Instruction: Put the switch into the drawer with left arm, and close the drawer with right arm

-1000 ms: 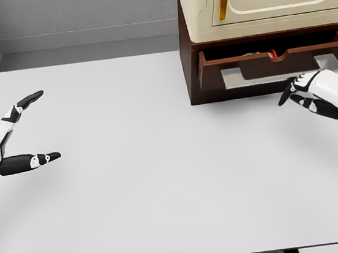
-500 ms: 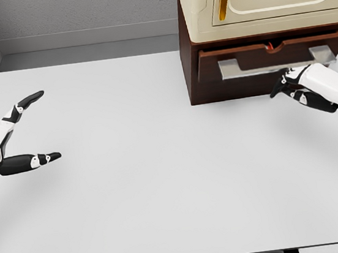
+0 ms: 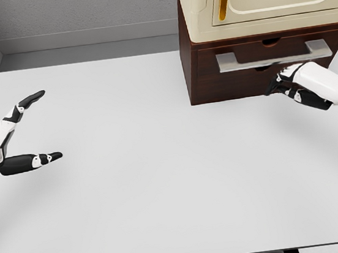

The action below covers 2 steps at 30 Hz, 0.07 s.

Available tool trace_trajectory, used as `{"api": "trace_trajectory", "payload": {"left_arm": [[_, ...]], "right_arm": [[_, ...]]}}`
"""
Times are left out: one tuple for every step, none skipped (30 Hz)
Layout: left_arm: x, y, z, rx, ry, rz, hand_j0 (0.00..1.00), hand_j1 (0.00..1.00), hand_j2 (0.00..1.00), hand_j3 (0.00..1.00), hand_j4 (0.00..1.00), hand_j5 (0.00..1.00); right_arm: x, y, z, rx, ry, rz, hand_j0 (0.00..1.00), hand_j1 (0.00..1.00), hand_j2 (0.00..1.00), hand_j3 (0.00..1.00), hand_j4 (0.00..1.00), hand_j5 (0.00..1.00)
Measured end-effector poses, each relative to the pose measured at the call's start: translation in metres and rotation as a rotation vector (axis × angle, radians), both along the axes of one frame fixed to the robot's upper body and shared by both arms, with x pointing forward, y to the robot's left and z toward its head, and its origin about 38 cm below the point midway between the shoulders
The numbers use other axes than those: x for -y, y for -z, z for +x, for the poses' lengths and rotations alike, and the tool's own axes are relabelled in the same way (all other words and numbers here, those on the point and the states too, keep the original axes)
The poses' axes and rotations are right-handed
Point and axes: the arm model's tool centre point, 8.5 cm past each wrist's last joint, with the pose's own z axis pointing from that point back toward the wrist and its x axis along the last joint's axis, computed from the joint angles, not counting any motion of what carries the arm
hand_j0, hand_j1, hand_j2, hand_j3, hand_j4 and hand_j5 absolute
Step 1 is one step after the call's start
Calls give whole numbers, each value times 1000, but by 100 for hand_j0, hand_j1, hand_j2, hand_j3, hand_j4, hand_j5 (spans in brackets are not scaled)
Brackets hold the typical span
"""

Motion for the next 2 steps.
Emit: {"api": "trace_trajectory", "payload": {"left_arm": [[0, 0, 0, 1, 1, 0, 100, 100, 100, 100, 100, 100], [1, 0, -1, -1, 1, 0, 100, 100, 100, 100, 100, 100]], "right_arm": [[4, 11, -9, -34, 3, -9, 45, 45, 45, 45, 45, 45], [8, 11, -15, -44, -1, -28, 45, 45, 45, 45, 45, 45]]}}
